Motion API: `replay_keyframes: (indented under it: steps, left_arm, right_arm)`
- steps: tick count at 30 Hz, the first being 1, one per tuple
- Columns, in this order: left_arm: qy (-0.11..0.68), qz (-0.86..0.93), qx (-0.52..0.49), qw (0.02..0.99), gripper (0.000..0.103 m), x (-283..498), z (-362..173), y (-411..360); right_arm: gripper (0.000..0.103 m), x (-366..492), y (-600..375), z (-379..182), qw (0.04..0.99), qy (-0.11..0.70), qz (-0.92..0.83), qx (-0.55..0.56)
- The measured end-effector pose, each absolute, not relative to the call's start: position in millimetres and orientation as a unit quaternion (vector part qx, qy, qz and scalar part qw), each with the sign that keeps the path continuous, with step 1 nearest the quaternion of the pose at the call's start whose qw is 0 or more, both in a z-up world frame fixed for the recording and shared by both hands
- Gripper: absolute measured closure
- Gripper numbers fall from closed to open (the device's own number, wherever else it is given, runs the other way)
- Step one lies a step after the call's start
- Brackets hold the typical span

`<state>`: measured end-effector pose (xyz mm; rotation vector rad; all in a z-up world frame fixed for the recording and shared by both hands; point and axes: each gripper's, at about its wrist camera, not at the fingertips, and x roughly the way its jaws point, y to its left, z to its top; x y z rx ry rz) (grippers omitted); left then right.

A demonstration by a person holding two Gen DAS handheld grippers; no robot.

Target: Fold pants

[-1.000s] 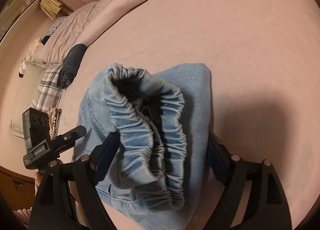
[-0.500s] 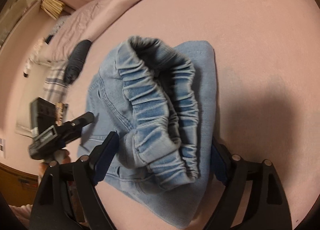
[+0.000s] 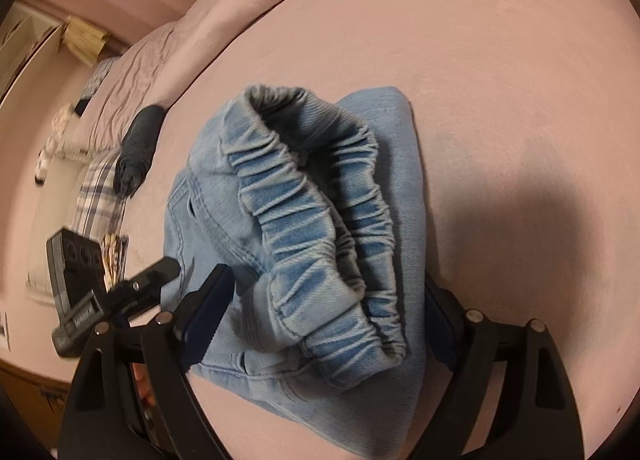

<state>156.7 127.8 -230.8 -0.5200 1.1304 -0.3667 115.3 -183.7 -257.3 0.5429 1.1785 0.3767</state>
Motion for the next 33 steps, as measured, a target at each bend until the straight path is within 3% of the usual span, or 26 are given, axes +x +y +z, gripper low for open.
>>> replay_keyframes:
  steps: [6, 8, 11, 15, 19, 24, 33]
  left_arm:
    - [0.524, -0.178, -0.220, 0.804, 0.025, 151, -230, 123]
    - [0.524, -0.177, -0.217, 0.805, 0.046, 150, -231, 125]
    - [0.516, -0.193, -0.243, 0.798, 0.060, 148, -234, 136]
    - [0.506, -0.210, -0.279, 0.789, 0.071, 146, -239, 149]
    - [0.490, -0.208, -0.251, 0.808, 0.081, 140, -230, 142]
    - [0.470, -0.205, -0.219, 0.830, 0.084, 133, -213, 133]
    - [0.430, -0.194, -0.196, 0.859, 0.085, 119, -182, 144]
  right_arm:
    - [0.016, 116, -171, -253, 0.794, 0.549, 0.178, 0.193]
    - [0.022, 115, -170, -253, 0.797, 0.547, 0.182, 0.180]
    - [0.034, 116, -175, -253, 0.795, 0.544, 0.194, 0.184]
    - [0.051, 114, -183, -252, 0.798, 0.534, 0.205, 0.192]
    - [0.059, 110, -187, -250, 0.800, 0.519, 0.210, 0.216]
    - [0.070, 102, -179, -232, 0.822, 0.491, 0.209, 0.200]
    - [0.073, 97, -166, -203, 0.844, 0.448, 0.230, 0.185]
